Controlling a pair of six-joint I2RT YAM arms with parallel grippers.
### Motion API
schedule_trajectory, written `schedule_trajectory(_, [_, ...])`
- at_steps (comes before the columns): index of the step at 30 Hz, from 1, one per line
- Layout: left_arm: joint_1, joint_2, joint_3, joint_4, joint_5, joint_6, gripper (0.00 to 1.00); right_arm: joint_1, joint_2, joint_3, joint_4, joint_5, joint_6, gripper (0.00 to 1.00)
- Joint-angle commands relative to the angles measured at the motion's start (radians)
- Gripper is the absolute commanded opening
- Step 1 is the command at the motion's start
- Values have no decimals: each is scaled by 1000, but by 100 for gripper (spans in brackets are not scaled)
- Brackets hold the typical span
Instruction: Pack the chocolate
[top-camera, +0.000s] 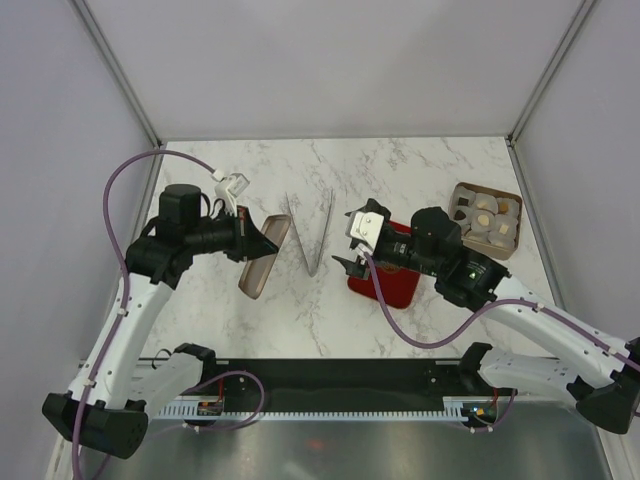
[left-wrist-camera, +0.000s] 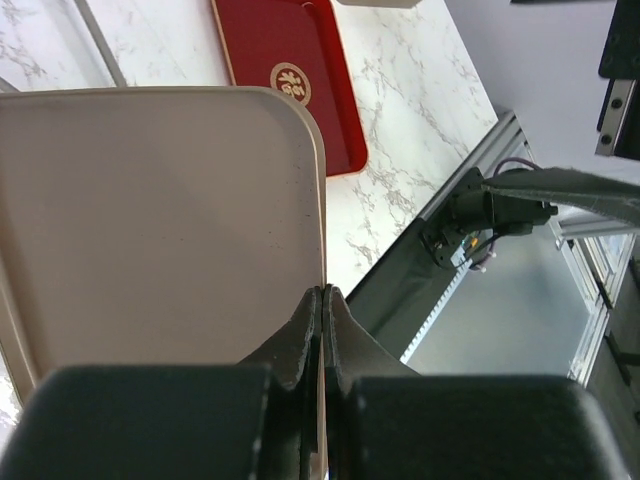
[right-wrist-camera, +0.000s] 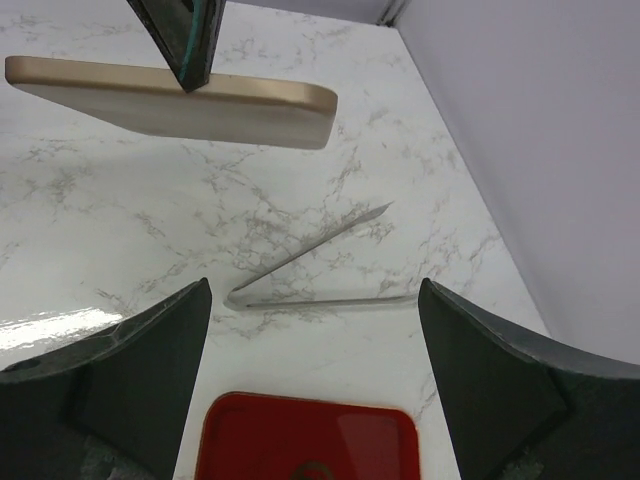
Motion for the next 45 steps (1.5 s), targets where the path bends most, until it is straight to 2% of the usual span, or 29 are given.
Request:
schedule_trajectory(1, [-19,-53,-9,-9,73,-24,2,3,-1,78,-25,-117,-166,93])
schedule_trajectory(10, [-117,-76,-15,-13,64,-55,2,5,45,133,-100,-265,-316,89])
schedule_trajectory(19, [-235,-7,-5,-21,9,-55,2,43,127,194,-198,-178,-496,87])
schedule_trajectory(25, [-266,27,21,-24,9,-48,2,100,178,222,-259,-111,-605,84])
schedule_trajectory(31, [-274,53,37,-33,12,-34,2,155,219,239,-312,-85,-658,77])
schedule_trajectory(36, [-280,68,54,-41,30,-23,2,219,267,243,-316,14,-703,72])
schedule_trajectory(42, [-286,85,66,-58,44,-8,2,247,321,259,-313,53,-746,65])
schedule_trajectory(43, [-288,85,67,-61,42,-5,2,249,333,257,-313,69,-755,63])
schedule_trajectory(45, [-288,88,70,-64,44,2,2,252,342,254,-309,77,-758,52])
